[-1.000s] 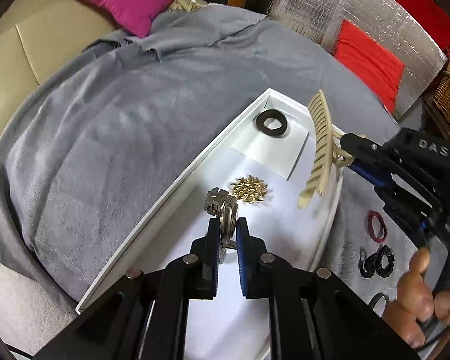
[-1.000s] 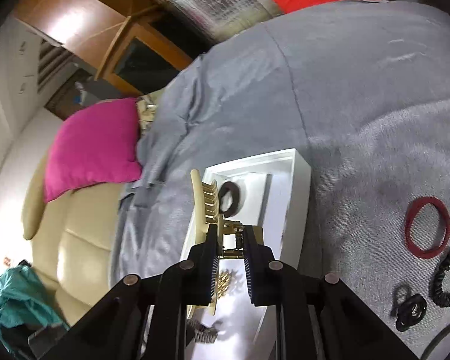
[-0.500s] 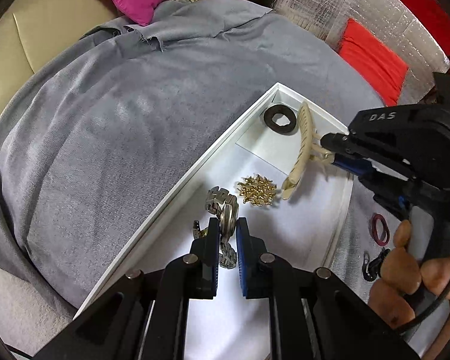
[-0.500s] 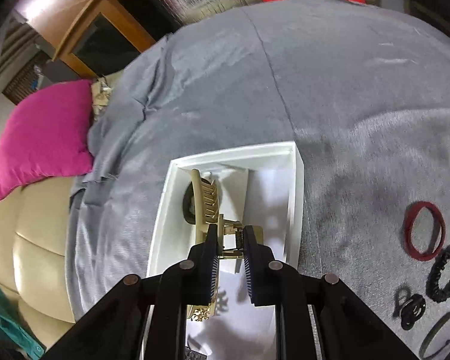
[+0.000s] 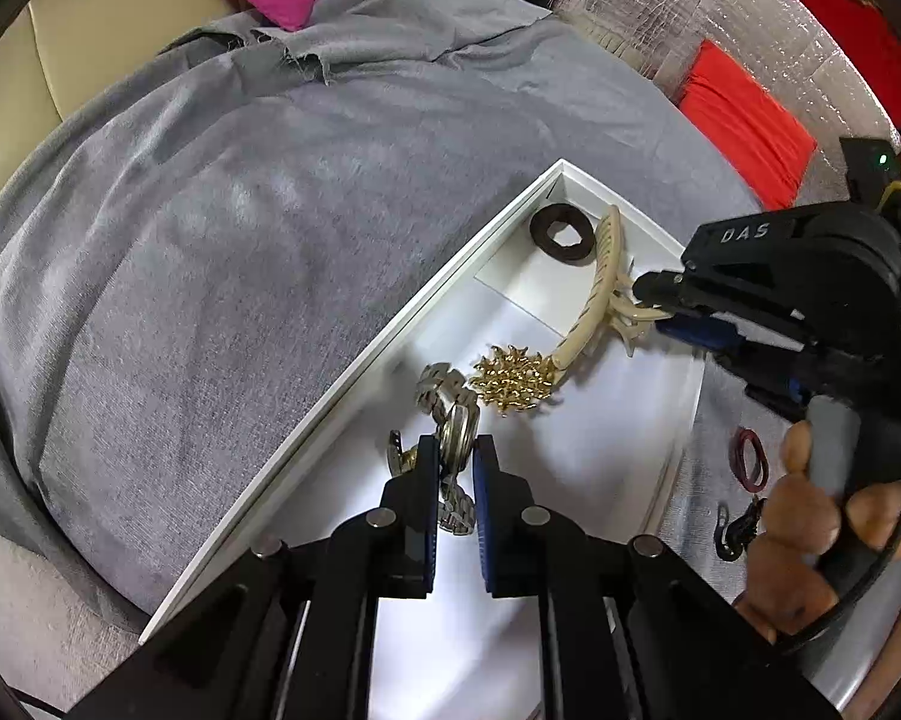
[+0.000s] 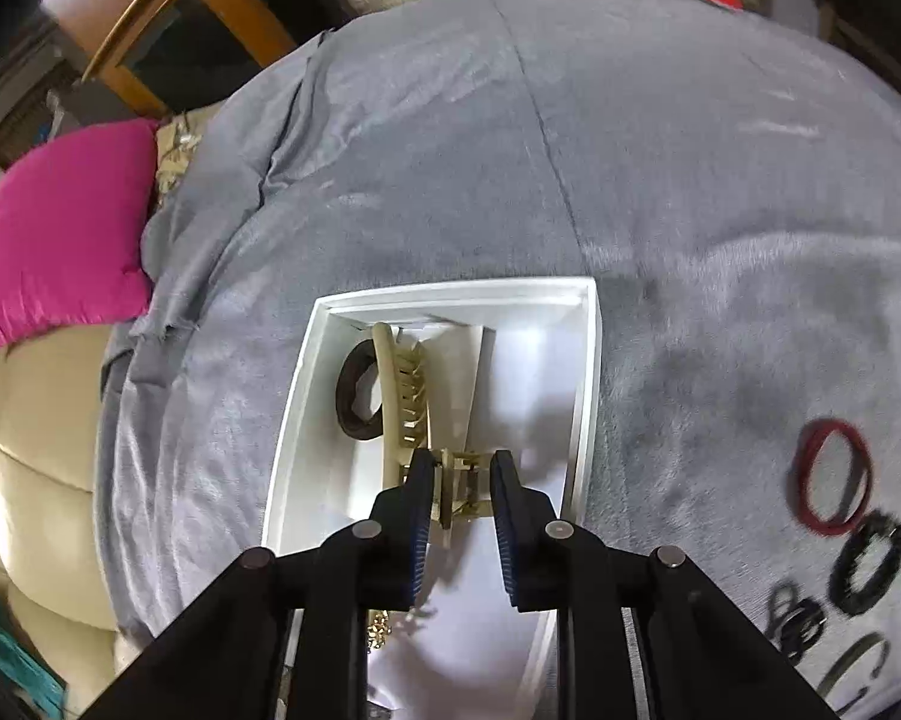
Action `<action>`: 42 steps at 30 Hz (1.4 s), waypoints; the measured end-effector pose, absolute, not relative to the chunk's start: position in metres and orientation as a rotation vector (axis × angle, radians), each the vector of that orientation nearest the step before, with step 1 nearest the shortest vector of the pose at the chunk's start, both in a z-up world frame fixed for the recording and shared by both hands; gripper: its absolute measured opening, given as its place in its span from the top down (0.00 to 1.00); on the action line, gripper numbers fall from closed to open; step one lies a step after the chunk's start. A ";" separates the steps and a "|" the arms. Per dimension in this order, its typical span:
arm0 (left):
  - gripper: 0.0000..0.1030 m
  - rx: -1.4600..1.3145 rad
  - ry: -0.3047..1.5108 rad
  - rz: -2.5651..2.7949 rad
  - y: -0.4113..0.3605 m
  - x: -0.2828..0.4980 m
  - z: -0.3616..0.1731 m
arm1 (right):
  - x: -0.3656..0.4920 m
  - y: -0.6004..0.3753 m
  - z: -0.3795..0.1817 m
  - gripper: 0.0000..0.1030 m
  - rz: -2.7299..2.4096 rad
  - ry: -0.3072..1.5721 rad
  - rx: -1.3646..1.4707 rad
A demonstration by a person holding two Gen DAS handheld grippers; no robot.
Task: Organize jewelry
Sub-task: 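Carry the watch and claw clip into the white box and release both, then grasp the black beaded bracelet with the right tool while the left tool grasps the red hair tie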
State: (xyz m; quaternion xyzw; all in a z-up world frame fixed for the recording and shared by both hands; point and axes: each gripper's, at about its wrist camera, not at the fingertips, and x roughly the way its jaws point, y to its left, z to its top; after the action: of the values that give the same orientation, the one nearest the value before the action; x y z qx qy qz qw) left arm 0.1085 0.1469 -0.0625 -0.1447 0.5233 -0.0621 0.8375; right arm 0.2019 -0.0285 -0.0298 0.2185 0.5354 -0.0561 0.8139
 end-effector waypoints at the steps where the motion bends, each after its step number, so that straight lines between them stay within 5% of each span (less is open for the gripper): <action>1: 0.89 -0.317 1.114 -0.136 0.148 0.110 -0.064 | 0.203 -0.028 -0.028 0.73 -0.110 1.149 0.455; 3: 0.89 -0.343 1.124 -0.150 0.149 0.111 -0.066 | 0.205 -0.026 -0.024 0.61 -0.094 1.161 0.430; 5: 0.89 -0.354 1.126 -0.152 0.150 0.112 -0.067 | 0.203 -0.026 -0.018 0.39 -0.074 1.148 0.416; 6: 0.89 -0.357 1.125 -0.149 0.151 0.112 -0.067 | 0.202 -0.027 -0.012 0.39 -0.067 1.132 0.402; 20: 0.88 -0.197 0.914 -0.157 0.119 0.088 -0.022 | 0.119 -0.137 0.042 0.42 0.104 0.908 0.379; 23: 0.87 -0.144 0.849 -0.183 0.099 0.080 -0.011 | 0.094 -0.178 0.034 0.52 0.090 0.903 0.386; 29: 0.67 -0.035 0.772 -0.262 0.049 0.062 0.001 | 0.048 -0.244 0.000 0.52 0.096 0.925 0.458; 42: 0.66 0.006 0.878 -0.339 -0.003 0.072 -0.027 | 0.034 -0.236 -0.040 0.59 0.189 1.040 0.380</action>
State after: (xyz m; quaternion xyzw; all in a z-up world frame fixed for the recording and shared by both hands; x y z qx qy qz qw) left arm 0.0725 -0.0032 -0.0268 0.0031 0.4228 -0.1633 0.8914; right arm 0.0345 -0.2361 -0.0401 0.1803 0.4932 0.0894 0.8463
